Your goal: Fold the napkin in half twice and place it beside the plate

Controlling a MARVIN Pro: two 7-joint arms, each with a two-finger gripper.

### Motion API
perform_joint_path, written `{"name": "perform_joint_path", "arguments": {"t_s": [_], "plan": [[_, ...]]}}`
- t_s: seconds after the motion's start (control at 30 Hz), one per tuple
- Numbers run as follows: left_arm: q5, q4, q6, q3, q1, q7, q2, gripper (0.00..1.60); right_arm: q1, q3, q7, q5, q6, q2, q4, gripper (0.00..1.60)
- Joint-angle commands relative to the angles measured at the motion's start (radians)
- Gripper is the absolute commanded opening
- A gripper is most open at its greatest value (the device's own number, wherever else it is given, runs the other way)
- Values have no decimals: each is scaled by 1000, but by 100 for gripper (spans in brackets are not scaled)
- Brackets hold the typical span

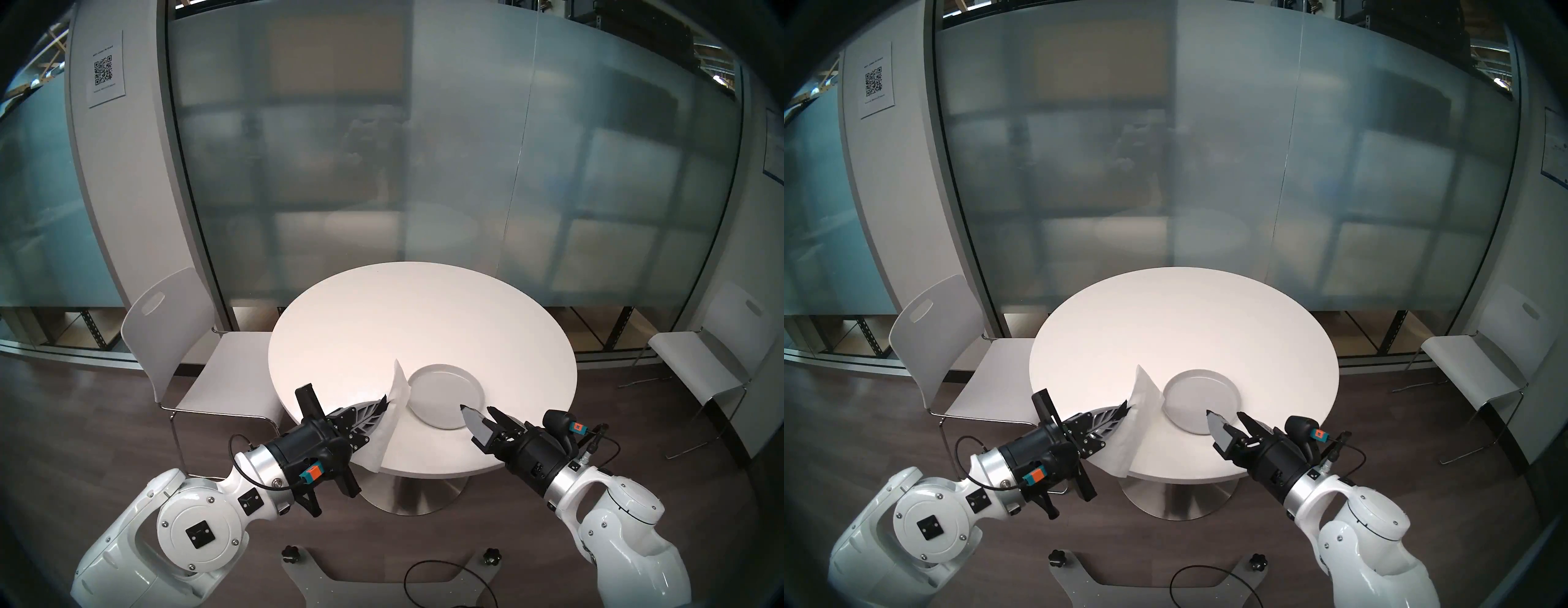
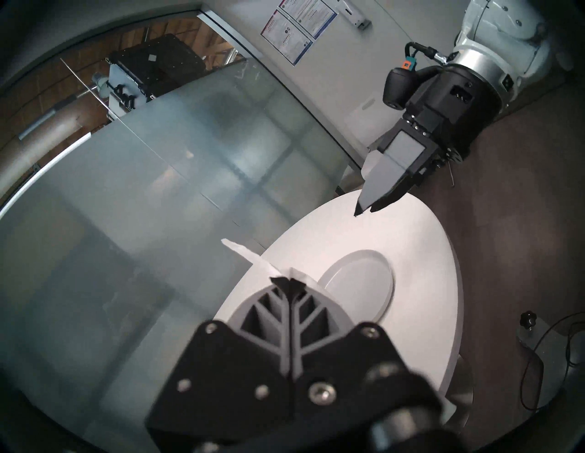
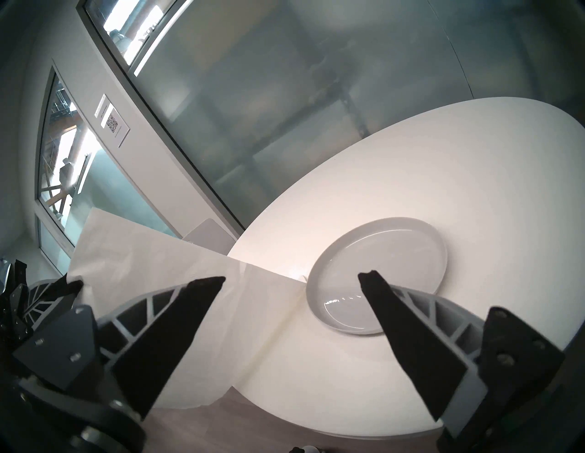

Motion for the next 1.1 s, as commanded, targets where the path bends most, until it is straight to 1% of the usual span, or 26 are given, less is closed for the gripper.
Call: {"name": "perform_joint_path", "arguments": {"t_s": [0.0,0.03,0.1,0.23,0.27,0.3,0.37,0.47,0.5,0.57,0.6,0.73,0.77,0.9,0.97,1.07], "plan": [[-73,-41,49,-29,-82,-55,-1,0,-6,-1,10,2,-10,-2,-21,160],[-84,-37,55,-32,-117,-80,5,0,-8,0,11,2,-12,-3,-22,160],[-91,-37,59,-35,-139,-99,5,0,-11,2,12,2,-14,-5,-21,160],[-145,-45,99,-41,-179,-142,-12,0,-17,5,14,2,-17,-8,-21,160],[-163,-42,116,-34,-206,-158,-11,0,-18,6,14,2,-18,-8,-21,160],[-165,-48,121,-40,-203,-162,-17,0,-20,7,14,2,-18,-9,-22,160],[-177,-44,142,-36,-231,-176,-27,0,-22,9,14,2,-19,-11,-23,160],[-183,-34,161,-27,-270,-192,-38,0,-24,12,15,3,-21,-12,-23,160],[-183,-35,163,-29,-271,-195,-45,0,-24,13,16,3,-22,-13,-23,160],[-197,-26,187,-14,-314,-208,-48,0,-25,14,17,4,-23,-14,-22,160],[-210,-30,201,-17,-318,-211,-61,0,-26,15,17,4,-23,-14,-21,160],[-225,-37,226,-16,-342,-223,-73,0,-27,19,18,5,-23,-15,-20,160],[-231,-32,238,-8,-363,-228,-72,0,-27,19,18,5,-23,-15,-20,160],[-254,-30,274,-3,-399,-236,-95,0,-26,22,19,5,-23,-16,-19,160],[-250,-20,289,5,-429,-237,-101,0,-25,23,19,6,-21,-17,-20,160],[-234,-5,286,12,-445,-235,-97,0,-25,23,19,6,-20,-17,-20,160]]}}
